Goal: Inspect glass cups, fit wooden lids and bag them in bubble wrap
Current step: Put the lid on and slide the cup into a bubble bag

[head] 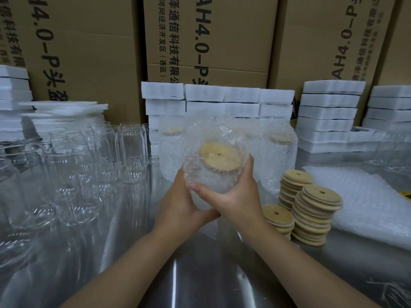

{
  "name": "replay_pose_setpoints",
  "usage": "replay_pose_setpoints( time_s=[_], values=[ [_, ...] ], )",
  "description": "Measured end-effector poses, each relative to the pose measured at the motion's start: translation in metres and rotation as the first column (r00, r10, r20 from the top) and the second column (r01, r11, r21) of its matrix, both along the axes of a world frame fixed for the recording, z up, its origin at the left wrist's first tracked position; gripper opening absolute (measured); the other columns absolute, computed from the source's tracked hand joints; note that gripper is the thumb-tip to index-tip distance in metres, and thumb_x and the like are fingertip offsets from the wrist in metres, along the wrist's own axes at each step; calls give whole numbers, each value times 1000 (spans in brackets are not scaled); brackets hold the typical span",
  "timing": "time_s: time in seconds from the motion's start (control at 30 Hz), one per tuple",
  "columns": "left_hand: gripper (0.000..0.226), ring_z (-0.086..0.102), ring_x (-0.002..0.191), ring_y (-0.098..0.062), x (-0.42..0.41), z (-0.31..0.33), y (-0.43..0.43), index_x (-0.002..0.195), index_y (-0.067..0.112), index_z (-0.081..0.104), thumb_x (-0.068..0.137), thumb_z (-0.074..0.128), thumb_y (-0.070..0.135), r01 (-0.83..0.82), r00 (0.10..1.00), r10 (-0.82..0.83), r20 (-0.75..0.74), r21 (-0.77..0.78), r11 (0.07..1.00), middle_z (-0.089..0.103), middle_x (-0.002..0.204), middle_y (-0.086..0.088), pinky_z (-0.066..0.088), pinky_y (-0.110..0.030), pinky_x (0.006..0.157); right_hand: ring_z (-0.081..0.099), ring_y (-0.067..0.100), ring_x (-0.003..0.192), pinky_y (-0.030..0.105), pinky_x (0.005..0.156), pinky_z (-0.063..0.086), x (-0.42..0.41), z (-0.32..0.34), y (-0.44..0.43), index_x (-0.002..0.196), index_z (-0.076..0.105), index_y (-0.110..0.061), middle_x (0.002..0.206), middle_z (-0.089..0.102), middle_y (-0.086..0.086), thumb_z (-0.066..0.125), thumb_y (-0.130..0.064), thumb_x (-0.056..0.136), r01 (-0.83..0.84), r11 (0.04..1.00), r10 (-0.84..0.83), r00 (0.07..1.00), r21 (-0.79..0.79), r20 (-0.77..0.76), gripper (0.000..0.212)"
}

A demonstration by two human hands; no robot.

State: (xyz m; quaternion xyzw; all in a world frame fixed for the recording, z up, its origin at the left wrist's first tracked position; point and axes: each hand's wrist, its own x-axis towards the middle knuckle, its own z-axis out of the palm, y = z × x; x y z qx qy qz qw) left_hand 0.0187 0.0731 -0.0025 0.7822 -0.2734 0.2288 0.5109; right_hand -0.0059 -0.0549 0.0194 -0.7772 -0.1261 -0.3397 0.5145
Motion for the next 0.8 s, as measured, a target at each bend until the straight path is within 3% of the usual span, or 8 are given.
replay_pose_setpoints(
  time_s=[0.1, 0.2, 0.3, 0.4, 0.47, 0.57, 0.73, 0.8],
  values=[
    [90, 56, 120, -5, -1, 0, 1, 137, 29, 45, 59, 88, 43, -60, 998, 59, 18, 41, 997, 58, 128, 12, 50, -38, 98, 54, -3, 115, 29, 97, 48, -4, 4, -1, 130, 16, -64, 122, 54, -24, 78, -67, 50, 1, 999, 1, 999, -35, 46, 101],
    [102, 52, 125, -5, -3, 0, 0, 144, 29, 34, 58, 84, 51, -72, 997, 71, 19, 65, 995, 53, 136, 13, 48, -33, 101, 57, 1, 112, 33, 94, 50, -5, 10, -1, 129, 23, -54, 123, 56, -18, 74, -67, 56, 48, 995, -44, 998, -86, 42, 89],
    [130, 34, 136, 1, -6, -2, -2, 149, 45, -9, 55, 80, 63, -85, 996, 86, -6, 105, 991, 30, 151, 20, 36, -21, 104, 60, 9, 96, 34, 79, 51, 1, 25, -9, 110, 23, -46, 109, 57, -16, 74, -65, 61, 177, 979, -175, 984, -100, 30, 73],
    [124, 35, 133, 2, -1, -9, -2, 126, 59, -32, 68, 77, 58, -86, 996, 90, -20, 156, 984, 24, 153, 20, 32, -21, 103, 54, 14, 82, 30, 65, 41, 13, 41, -30, 97, 12, -45, 104, 51, -10, 73, -64, 66, 368, 909, -366, 930, -196, 48, 71],
    [117, 41, 129, 0, 2, -13, 0, 121, 65, -36, 76, 72, 57, -89, 994, 99, -38, 211, 974, 24, 154, 19, 37, -26, 101, 49, 16, 77, 31, 61, 38, 22, 48, -49, 96, 10, -40, 103, 45, -9, 73, -62, 69, 475, 846, -472, 879, -244, 72, 71],
    [108, 47, 124, 0, 6, -18, 1, 132, 66, -28, 81, 67, 57, -59, 993, 88, -76, 324, 944, 34, 147, 21, 42, -28, 98, 45, 19, 72, 32, 58, 35, 39, 52, -74, 99, 16, -29, 102, 41, -5, 74, -58, 70, 571, 767, -588, 808, -293, 33, 71],
    [95, 47, 118, 1, 10, -21, 2, 138, 60, -15, 84, 63, 57, -42, 994, 77, -75, 390, 920, 44, 136, 22, 41, -24, 96, 42, 9, 63, 29, 47, 29, 63, 45, -94, 98, 25, -20, 95, 45, 1, 80, -53, 67, 533, 792, -573, 817, -297, -62, 71],
    [94, 48, 118, 2, 12, -23, 2, 144, 55, -12, 85, 62, 57, -46, 994, 80, -69, 407, 912, 45, 134, 22, 40, -23, 95, 45, 14, 65, 29, 47, 30, 69, 39, -96, 98, 28, -18, 93, 46, 4, 81, -52, 67, 512, 807, -555, 828, -295, -80, 71]
  ],
)
